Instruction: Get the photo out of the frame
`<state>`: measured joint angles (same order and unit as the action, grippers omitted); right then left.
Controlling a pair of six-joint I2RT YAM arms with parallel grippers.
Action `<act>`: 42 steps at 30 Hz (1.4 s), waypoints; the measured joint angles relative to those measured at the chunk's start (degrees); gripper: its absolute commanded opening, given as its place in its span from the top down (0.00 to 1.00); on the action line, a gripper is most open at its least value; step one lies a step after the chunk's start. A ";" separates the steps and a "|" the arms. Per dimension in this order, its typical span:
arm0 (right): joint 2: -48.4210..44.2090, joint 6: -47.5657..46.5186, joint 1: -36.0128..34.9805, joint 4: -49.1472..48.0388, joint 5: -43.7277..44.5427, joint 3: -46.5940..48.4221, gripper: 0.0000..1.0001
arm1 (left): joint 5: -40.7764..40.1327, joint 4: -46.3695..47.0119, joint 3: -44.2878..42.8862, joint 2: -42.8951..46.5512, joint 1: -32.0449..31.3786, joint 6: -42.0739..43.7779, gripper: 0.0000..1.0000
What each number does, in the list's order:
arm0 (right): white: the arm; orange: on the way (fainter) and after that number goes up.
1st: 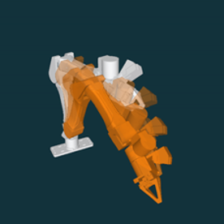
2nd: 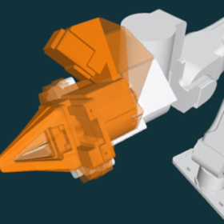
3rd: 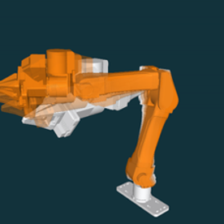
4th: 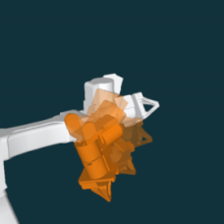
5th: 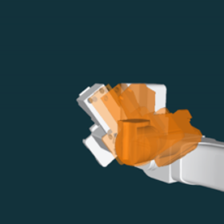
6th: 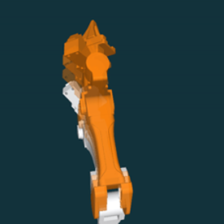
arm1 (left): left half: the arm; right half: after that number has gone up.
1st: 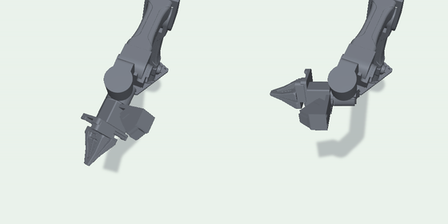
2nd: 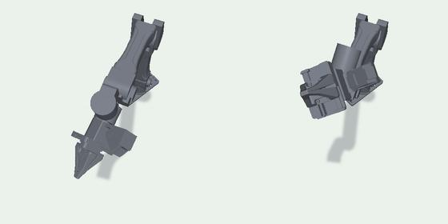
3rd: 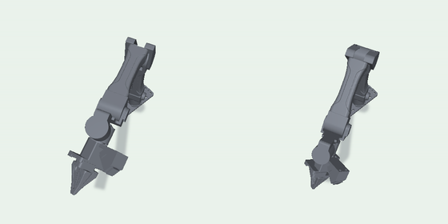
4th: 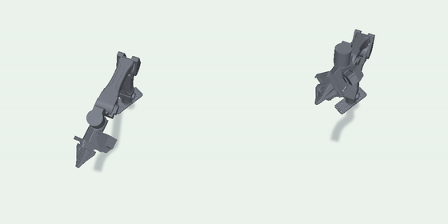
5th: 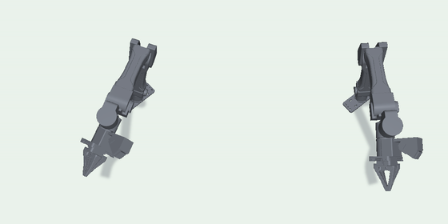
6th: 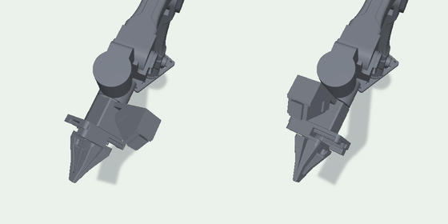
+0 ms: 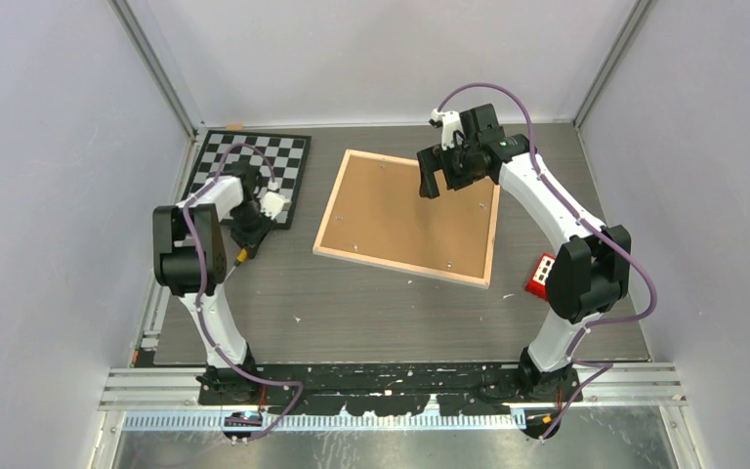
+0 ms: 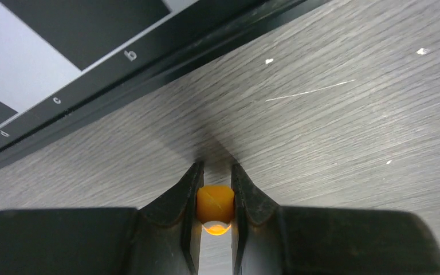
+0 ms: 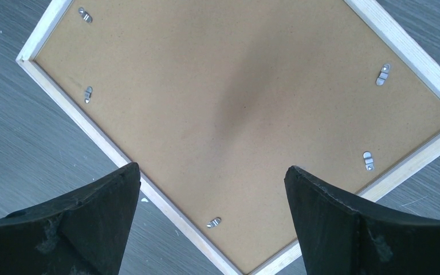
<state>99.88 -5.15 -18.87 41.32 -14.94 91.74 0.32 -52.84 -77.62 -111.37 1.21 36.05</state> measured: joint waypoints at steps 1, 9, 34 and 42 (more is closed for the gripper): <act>0.00 0.04 0.00 0.15 0.00 0.00 0.00 | 0.02 1.36 0.74 0.00 0.57 -0.13 0.80; 0.15 0.15 0.15 1.36 -0.42 0.55 0.00 | 1.16 5.05 2.82 1.25 2.08 -1.57 0.57; 2.19 2.23 4.09 3.96 -5.46 3.56 0.00 | 9.01 5.88 -4.02 2.62 2.71 -4.35 0.07; 1.95 7.13 11.21 3.23 -9.09 3.08 0.00 | 16.50 4.04 -8.72 13.11 -6.84 3.67 0.07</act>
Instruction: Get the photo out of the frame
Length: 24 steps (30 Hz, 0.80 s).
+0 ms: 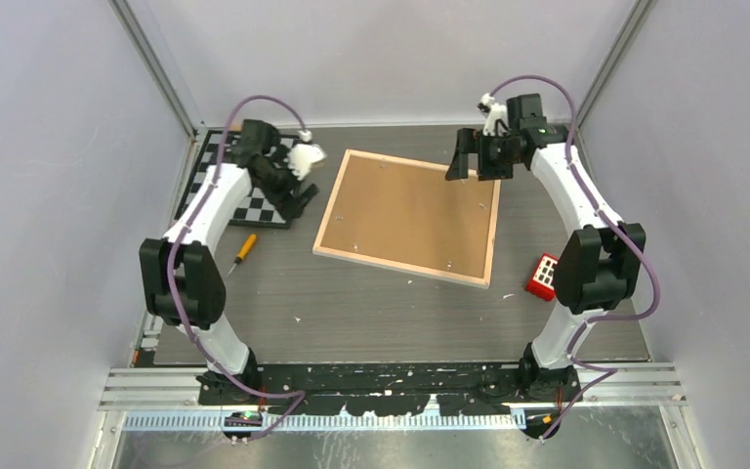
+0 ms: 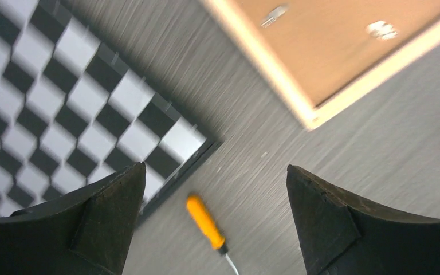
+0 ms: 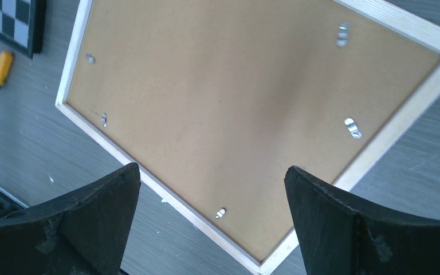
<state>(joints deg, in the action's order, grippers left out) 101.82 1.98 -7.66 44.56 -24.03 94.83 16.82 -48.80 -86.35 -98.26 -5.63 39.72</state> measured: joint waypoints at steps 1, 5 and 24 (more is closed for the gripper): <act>-0.07 0.81 1.14 -0.07 -0.44 -0.24 0.01 | 0.87 0.00 0.00 0.55 -2.10 1.01 0.08; -0.24 4.63 6.21 -0.68 -2.43 -2.23 0.00 | 4.42 0.33 0.63 0.42 -12.85 5.05 0.12; -6.16 13.68 17.44 -2.45 -4.50 -19.80 0.00 | 4.07 6.80 0.09 -16.57 -37.79 12.04 0.47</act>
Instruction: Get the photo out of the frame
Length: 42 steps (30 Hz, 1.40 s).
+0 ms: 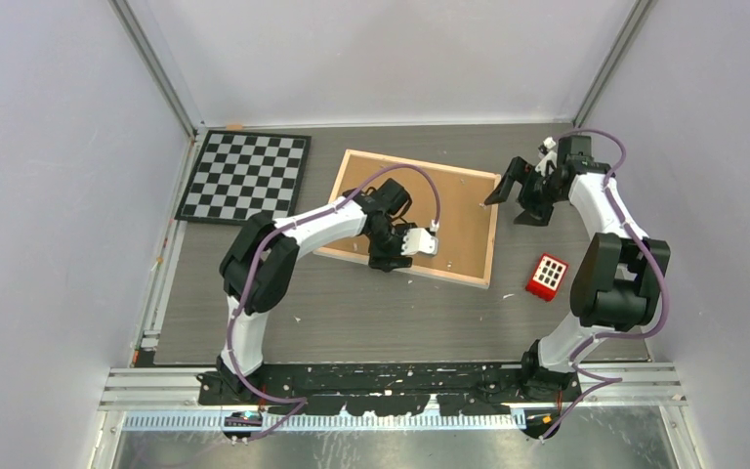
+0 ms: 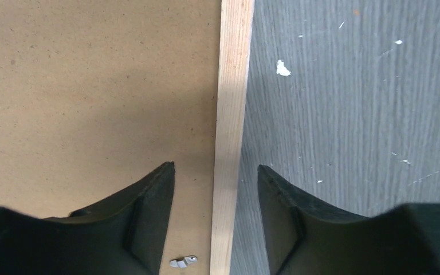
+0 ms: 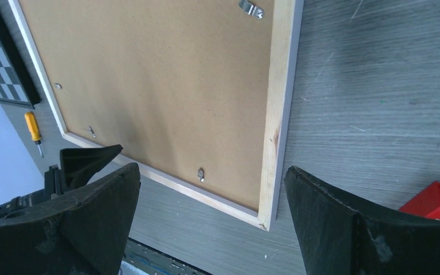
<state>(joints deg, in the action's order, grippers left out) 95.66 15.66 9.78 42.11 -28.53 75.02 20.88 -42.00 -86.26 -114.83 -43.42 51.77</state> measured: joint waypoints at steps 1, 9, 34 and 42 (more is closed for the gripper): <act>-0.28 0.00 0.04 -0.02 0.42 -0.42 0.00 | -0.28 0.31 -0.02 -0.20 -0.09 0.33 0.51; -0.96 0.11 0.74 -0.39 -0.20 -4.24 0.00 | -2.47 1.53 0.85 -1.27 -0.87 3.78 0.62; 3.13 -4.59 1.99 1.29 -11.52 -9.53 0.16 | 2.16 -8.07 -8.55 -1.36 2.19 -0.96 1.00; 7.37 0.02 2.12 -2.40 -18.12 -10.99 0.20 | 5.05 -9.60 -8.17 -0.13 4.33 -0.37 1.00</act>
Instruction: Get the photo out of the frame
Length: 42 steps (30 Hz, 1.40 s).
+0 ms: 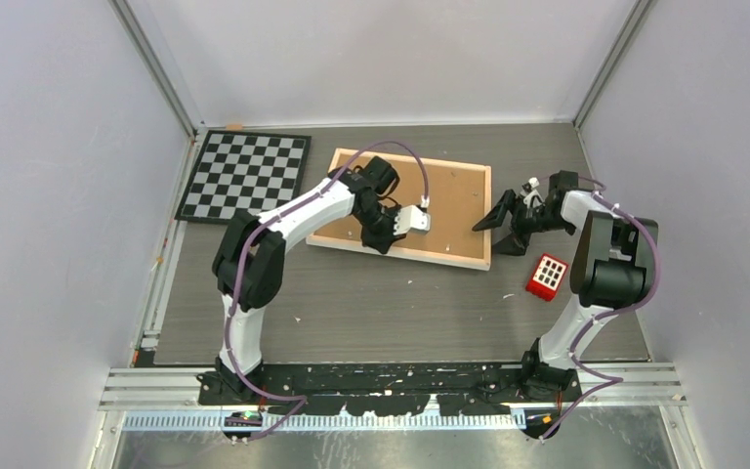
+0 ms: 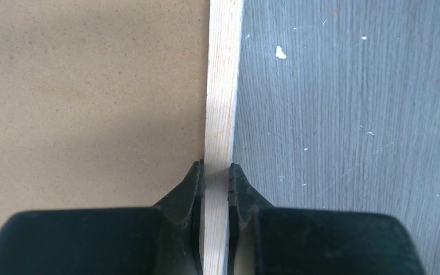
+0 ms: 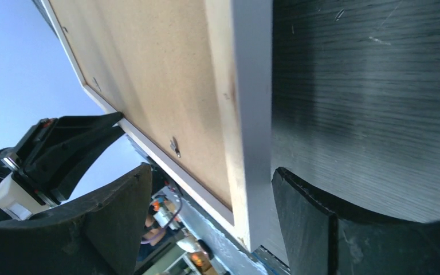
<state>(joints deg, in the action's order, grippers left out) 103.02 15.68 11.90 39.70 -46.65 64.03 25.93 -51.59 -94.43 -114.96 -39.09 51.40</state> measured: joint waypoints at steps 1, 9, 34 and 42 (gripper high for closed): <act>0.24 1.29 0.15 -1.07 -0.76 -0.55 0.20 | 0.63 0.07 0.24 0.42 0.39 0.00 1.00; 3.13 8.61 0.17 -8.31 -5.97 -3.74 0.32 | 7.78 0.68 1.22 2.84 3.65 -0.98 1.00; 3.82 17.97 -0.59 -18.16 -12.92 -5.16 0.99 | -8.50 32.48 32.79 24.92 -2.91 -1.01 0.13; 3.50 17.88 -0.68 -16.57 -12.87 -5.16 0.99 | -24.46 55.19 41.24 21.03 -8.96 6.38 0.21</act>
<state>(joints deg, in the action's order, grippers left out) 106.52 33.56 11.22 23.14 -59.53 58.87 1.48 3.60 -53.19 -93.93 -48.05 57.78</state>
